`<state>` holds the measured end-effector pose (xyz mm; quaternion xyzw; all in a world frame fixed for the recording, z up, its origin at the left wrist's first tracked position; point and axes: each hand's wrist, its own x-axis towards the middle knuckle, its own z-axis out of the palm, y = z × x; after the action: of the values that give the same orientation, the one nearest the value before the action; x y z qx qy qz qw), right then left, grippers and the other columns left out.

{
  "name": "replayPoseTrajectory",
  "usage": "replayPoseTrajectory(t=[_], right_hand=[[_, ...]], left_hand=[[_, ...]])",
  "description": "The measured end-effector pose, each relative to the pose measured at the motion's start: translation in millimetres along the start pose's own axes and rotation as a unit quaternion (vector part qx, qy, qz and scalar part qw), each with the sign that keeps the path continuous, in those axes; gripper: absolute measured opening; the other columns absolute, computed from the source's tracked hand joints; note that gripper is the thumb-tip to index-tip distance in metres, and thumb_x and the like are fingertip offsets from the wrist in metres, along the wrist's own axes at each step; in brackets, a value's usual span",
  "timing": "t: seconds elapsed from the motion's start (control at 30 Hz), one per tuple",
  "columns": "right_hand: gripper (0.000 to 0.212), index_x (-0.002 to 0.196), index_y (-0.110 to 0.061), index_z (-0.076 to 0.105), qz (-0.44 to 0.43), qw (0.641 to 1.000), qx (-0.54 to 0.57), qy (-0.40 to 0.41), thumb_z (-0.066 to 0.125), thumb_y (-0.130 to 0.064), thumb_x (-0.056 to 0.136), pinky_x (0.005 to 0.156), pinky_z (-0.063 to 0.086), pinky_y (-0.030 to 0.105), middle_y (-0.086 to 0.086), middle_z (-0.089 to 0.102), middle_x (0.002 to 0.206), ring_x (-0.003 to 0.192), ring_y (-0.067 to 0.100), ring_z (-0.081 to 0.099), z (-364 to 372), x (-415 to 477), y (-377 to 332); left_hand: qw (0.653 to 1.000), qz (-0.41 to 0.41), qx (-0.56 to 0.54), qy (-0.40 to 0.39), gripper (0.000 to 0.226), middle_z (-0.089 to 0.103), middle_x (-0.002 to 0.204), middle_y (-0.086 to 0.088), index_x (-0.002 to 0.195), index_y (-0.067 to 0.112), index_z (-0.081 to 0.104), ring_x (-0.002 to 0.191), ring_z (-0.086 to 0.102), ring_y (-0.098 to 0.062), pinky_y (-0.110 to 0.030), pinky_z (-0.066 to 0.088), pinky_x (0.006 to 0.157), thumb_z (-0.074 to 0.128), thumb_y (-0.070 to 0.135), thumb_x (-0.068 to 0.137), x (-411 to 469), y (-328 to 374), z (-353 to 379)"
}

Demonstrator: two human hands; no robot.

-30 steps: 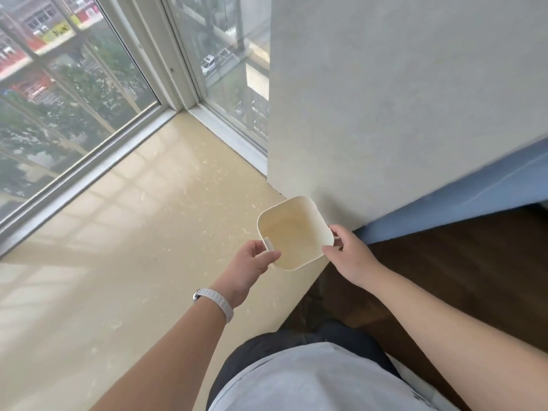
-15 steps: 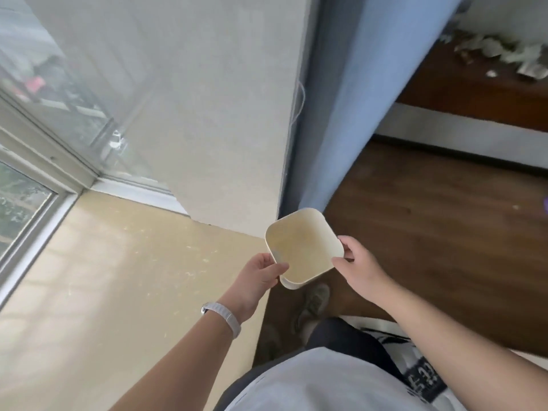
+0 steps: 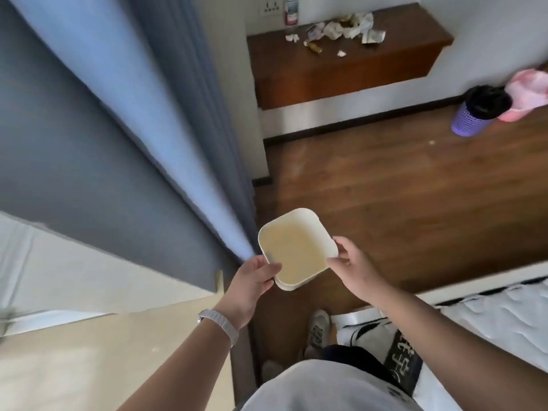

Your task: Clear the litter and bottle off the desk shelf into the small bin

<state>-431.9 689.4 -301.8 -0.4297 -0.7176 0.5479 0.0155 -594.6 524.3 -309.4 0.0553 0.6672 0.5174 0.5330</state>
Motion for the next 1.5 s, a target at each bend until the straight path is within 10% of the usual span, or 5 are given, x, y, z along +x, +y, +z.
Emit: replayPoseTrajectory(t=[0.33,0.83,1.07,1.2,1.5], right_hand=[[0.039,0.128,-0.021,0.046,-0.027,0.992,0.095,0.077,0.056,-0.006,0.093,0.068,0.047,0.009,-0.007,0.059,0.101,0.088,0.001,0.057,-102.5,20.7,-3.8],[0.046,0.132,-0.034,0.051,0.002,0.977,0.082,0.196,0.058,-0.021,0.088,0.089,0.049,0.026,-0.019,0.061,0.12,0.105,-0.001,0.059,-165.6,57.3,-15.5],[0.043,0.103,-0.042,0.055,0.022,0.958,0.116,0.263,0.057,-0.002,0.088,0.076,0.045,0.008,-0.023,0.063,0.105,0.089,-0.015,0.06,-171.6,121.4,-52.7],[0.038,0.114,-0.045,0.051,0.037,0.959,0.087,0.267,0.058,-0.016,0.09,0.091,0.05,0.028,-0.025,0.061,0.112,0.098,-0.004,0.061,-177.0,169.6,-80.2],[0.035,0.121,-0.035,0.054,0.038,0.958,0.069,0.277,0.059,-0.02,0.091,0.082,0.051,0.021,-0.025,0.062,0.11,0.093,-0.006,0.062,-185.9,240.2,-131.4]], left_hand=[[0.998,0.039,0.04,-0.037,0.016,0.075,0.119,-0.01,0.114,0.007,0.062,0.124,0.065,-0.029,-0.034,0.049,0.105,0.061,0.013,0.099,45.5,74.7,88.5],[0.984,0.01,0.065,-0.164,0.03,0.077,0.122,-0.008,0.129,0.006,0.061,0.123,0.068,-0.028,-0.046,0.043,0.118,0.063,0.008,0.098,138.5,161.5,138.3],[0.975,-0.022,0.095,-0.202,0.031,0.075,0.126,-0.005,0.129,0.012,0.062,0.125,0.066,-0.026,-0.046,0.043,0.118,0.064,0.009,0.098,213.3,220.2,138.7],[0.97,-0.014,0.111,-0.215,0.026,0.077,0.12,-0.008,0.123,0.011,0.065,0.122,0.067,-0.03,-0.046,0.05,0.111,0.066,0.009,0.097,258.8,265.7,127.7],[0.968,0.01,0.119,-0.222,0.022,0.073,0.123,-0.009,0.122,0.011,0.065,0.118,0.068,-0.026,-0.043,0.055,0.106,0.062,0.011,0.1,314.9,338.9,107.5]])
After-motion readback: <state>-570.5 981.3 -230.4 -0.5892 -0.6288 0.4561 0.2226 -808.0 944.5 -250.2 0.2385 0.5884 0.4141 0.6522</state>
